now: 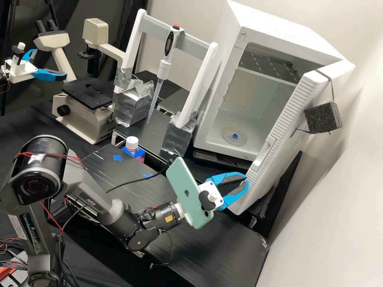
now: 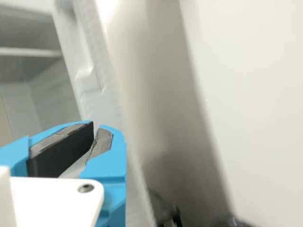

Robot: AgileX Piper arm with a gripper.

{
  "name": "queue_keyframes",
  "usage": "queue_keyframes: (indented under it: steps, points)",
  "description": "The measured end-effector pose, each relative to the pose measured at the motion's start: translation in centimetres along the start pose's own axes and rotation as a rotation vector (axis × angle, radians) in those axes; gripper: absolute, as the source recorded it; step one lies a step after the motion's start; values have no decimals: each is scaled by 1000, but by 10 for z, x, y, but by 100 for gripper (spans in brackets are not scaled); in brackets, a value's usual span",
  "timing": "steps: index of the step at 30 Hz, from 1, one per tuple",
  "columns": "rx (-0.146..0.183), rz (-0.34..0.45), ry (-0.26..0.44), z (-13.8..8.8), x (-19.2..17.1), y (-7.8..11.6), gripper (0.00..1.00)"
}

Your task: Open the door

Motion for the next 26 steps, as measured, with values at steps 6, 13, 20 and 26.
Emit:
queue_keyframes:
  steps: [6, 13, 20, 26]
  points:
    - [-34, -63, 47, -18, -30, -13, 100]
    - [-61, -181, 162, -44, -63, -39, 100]
    - [22, -273, 263, -60, -93, -65, 100]
    - [59, -333, 285, -63, -102, -75, 100]
